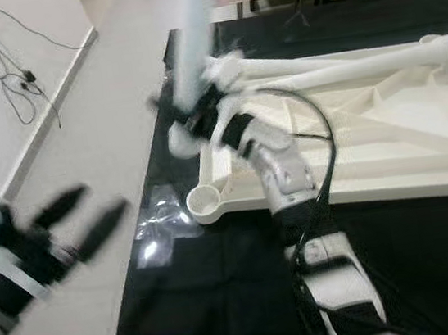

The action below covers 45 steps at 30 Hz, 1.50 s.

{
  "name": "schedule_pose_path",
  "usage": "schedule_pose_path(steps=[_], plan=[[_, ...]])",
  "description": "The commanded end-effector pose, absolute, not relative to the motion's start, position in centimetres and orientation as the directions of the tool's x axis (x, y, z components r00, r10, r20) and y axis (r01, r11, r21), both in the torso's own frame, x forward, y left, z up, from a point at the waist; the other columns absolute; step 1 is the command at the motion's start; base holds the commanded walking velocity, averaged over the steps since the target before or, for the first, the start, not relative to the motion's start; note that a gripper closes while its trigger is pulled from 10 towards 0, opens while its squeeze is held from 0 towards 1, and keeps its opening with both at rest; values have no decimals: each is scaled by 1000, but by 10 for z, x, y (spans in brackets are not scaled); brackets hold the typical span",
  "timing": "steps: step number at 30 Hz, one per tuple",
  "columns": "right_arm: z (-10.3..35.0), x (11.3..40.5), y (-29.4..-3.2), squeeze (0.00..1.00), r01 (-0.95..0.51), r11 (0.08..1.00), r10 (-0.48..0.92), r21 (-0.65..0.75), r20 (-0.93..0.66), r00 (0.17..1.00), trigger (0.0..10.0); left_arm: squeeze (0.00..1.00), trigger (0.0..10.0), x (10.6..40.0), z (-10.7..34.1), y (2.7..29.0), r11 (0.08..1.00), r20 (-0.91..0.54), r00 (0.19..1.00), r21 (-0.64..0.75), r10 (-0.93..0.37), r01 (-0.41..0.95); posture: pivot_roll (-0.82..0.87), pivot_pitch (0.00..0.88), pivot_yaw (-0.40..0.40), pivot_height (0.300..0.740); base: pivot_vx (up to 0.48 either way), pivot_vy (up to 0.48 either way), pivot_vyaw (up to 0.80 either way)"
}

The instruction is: Building children table

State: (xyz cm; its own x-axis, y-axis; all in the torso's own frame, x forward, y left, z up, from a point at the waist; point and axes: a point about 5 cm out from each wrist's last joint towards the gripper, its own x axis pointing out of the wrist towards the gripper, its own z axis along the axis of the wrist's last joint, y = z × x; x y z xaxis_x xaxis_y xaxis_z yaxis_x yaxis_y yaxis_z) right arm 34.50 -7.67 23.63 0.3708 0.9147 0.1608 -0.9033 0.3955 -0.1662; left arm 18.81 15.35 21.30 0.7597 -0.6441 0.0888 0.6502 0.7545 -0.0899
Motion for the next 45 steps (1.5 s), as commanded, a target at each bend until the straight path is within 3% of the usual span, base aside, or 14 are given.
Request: schedule_pose_path(steps=[1, 3, 5, 8, 19, 26, 36, 38, 45], plan=[[240, 336, -73, 0, -943, 260, 963, -206, 128, 238, 10000, 0, 10000, 183, 208, 153, 763, 33, 765, -47, -644, 645, 36, 276, 71, 740, 0, 0, 0], [240, 336, -73, 0, -943, 260, 963, -206, 128, 238, 10000, 0, 10000, 183, 208, 153, 763, 33, 765, -47, -644, 645, 36, 276, 71, 740, 0, 0, 0], [237, 333, -79, 0, -975, 97, 995, -198, 51, 89, 10000, 0, 10000, 176, 201, 156, 778, -27, 777, -12, -629, 629, 43, 310, 70, 740, 0, 0, 0], [238, 339, -86, 0, -980, 27, 1000, -196, -7, 29, 10000, 0, 10000, 166, 195, 158, 784, -83, 782, 17, -617, 621, 56, 347, 70, 740, 0, 0, 0], [250, 347, -95, 0, -973, -73, 996, -217, -63, -61, 10000, 0, 10000, 148, 197, 152, 789, -77, 787, 4, -612, 614, 83, 399, 73, 740, 0, 0, 0], [252, 342, -108, 0, -962, -177, 983, -209, -94, -160, 10000, 0, 10000, 135, 199, 152, 780, -94, 777, 6, -622, 625, 124, 450, 98, 740, 0, 0, 0], [237, 336, -111, 0, -940, -248, 953, -236, -236, -192, 10000, 0, 10000, 132, 199, 154, 774, -103, 770, 1, -630, 634, 128, 461, 108, 740, 0, 0, 0], [233, 336, -112, 0, -920, -289, 917, -265, -352, -186, 10000, 0, 10000, 132, 199, 154, 773, -103, 769, 0, -631, 634, 122, 463, 105, 740, 0, 0, 0], [238, 336, -112, 0, -908, -323, 895, -269, -399, -200, 10000, 0, 10000, 133, 200, 154, 775, -99, 771, -4, -629, 632, 113, 460, 95, 740, 0, 0, 0]])
